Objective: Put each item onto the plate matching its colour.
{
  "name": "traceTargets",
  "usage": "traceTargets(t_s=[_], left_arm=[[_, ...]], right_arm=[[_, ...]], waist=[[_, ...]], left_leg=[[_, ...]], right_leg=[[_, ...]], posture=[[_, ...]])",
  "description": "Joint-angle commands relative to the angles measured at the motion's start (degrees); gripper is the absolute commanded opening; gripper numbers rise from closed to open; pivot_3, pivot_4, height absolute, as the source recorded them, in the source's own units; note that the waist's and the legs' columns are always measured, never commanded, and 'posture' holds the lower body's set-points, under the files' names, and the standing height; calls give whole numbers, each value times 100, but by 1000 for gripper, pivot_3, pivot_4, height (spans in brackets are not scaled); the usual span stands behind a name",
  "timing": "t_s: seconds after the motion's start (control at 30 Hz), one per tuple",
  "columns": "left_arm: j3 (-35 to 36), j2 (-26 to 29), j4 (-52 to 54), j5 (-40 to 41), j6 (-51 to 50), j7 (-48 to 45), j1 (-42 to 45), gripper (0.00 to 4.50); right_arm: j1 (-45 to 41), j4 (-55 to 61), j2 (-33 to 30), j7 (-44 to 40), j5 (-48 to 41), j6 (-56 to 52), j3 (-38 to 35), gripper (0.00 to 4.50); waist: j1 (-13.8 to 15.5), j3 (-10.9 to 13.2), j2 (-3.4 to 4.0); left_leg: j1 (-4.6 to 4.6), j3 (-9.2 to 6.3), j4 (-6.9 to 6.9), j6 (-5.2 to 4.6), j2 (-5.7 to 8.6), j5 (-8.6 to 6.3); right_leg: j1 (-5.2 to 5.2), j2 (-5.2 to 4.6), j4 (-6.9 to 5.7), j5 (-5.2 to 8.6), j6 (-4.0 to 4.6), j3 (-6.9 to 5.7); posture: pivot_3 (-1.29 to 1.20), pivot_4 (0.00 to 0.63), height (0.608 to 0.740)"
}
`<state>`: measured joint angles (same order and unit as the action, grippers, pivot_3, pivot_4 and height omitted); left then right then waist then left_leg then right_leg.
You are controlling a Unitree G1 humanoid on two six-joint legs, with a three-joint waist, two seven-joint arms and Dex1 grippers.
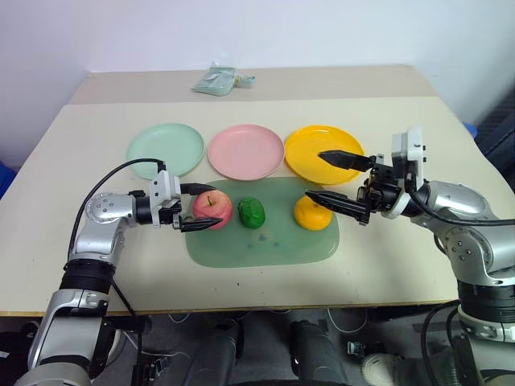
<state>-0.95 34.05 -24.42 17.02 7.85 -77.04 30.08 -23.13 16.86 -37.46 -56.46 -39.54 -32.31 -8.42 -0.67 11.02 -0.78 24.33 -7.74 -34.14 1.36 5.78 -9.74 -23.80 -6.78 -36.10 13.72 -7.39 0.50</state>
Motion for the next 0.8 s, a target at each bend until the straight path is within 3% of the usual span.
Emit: traceTargets(t_s=[0.03, 0.23, 0.63, 0.8], left_arm=[[98, -21, -126, 127, -413, 107, 122, 3275], [492, -9, -325, 476, -1114, 437, 856, 3275], [165, -1526, -3778, -1116, 920, 3359, 3247, 3275], [74, -1946, -4527, -1491, 1016, 3935, 3686, 3275]], right_arm=[[79, 295, -118, -48, -233, -98, -110, 4500], [39, 120, 48, 139, -217, 89, -210, 4500], [-615, -1027, 703, 1456, 1391, 1248, 198, 4500], [-659, -901, 928, 1685, 1465, 1245, 272, 4500]], waist=[[3, 0, 0], [0, 3, -5], [1, 6, -13], [-31, 6, -13]], left_leg=[[0, 0, 0, 0, 0, 0], [6, -4, -4, -1, 1, 1], [11, -12, -9, -9, 27, -2], [9, -9, -12, -9, 33, -2]], right_leg=[[0, 0, 0, 0, 0, 0], [-3, 2, -1, -7, -13, -6], [4, -5, -1, -14, -33, -11], [4, -3, -3, -16, -36, -10]], posture=[[0, 150, 740], [0, 150, 740], [0, 150, 740], [0, 150, 740]])
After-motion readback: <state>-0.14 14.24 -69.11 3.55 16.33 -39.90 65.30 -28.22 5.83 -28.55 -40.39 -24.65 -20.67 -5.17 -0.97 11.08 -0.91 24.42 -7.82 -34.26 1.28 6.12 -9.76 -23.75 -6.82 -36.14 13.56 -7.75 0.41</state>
